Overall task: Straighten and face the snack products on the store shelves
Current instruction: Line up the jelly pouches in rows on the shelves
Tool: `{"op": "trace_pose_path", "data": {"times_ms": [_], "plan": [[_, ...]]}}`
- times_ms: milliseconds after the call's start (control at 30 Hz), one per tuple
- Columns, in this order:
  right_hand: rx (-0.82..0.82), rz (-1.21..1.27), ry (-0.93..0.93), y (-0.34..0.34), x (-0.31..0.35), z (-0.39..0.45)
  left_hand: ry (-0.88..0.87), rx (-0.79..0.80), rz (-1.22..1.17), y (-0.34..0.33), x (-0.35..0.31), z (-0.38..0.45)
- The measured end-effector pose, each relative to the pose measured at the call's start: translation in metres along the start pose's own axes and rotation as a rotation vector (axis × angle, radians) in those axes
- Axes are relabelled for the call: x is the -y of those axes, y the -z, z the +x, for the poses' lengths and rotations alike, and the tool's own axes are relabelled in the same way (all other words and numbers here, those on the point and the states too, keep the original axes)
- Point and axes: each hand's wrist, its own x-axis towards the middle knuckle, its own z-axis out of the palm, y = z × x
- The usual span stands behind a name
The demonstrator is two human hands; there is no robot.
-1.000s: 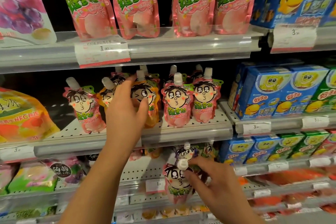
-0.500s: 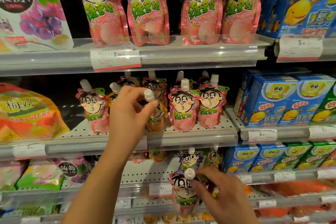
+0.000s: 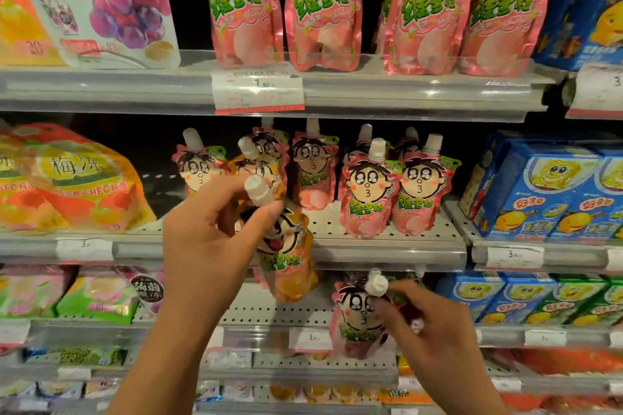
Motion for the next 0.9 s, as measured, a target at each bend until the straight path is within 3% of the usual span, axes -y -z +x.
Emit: {"op": "trace_pose_path", "data": {"times_ms": [167,333,533,767,900], "plan": [[-0.074,0.027,0.038,-0.004,0.014,0.025,0.107,0.138,0.094,0.008,0.025,-0.022],[-0.169,0.084,0.118,-0.007,0.043,0.058,0.067,0.264,0.331,0.017,0.062,-0.036],[-0.239,0.014,0.105,-0.016,0.061,0.107,0.212,0.307,0.307,0.014,0.093,-0.051],[-0.115,-0.243,0.153,-0.036,0.061,0.141,0.248,0.320,0.265,0.013,0.105,-0.054],[-0.118,-0.226,0.134,-0.039,0.062,0.144,0.258,0.304,0.254,0.011,0.108,-0.056]]}}
